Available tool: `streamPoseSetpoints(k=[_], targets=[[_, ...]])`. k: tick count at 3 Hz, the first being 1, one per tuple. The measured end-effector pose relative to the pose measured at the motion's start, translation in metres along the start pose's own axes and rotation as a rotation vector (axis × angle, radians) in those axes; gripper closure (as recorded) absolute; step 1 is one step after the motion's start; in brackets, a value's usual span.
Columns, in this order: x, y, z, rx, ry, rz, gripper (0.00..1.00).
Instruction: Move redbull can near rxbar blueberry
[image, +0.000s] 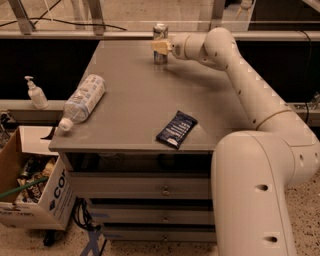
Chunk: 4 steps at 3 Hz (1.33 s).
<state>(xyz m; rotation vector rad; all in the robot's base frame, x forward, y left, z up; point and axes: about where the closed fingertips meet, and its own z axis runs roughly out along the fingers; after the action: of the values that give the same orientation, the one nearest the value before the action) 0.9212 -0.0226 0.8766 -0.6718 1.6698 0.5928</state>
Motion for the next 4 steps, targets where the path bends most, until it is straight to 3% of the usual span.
streamPoseSetpoints(k=[1, 3, 4], targets=[[-0.016, 0.006, -0.024, -0.023, -0.03, -0.026, 1.0], [-0.057, 0.063, -0.09, -0.162, -0.104, -0.111, 1.0], [-0.053, 0.091, -0.125, -0.214, -0.085, -0.102, 1.0]])
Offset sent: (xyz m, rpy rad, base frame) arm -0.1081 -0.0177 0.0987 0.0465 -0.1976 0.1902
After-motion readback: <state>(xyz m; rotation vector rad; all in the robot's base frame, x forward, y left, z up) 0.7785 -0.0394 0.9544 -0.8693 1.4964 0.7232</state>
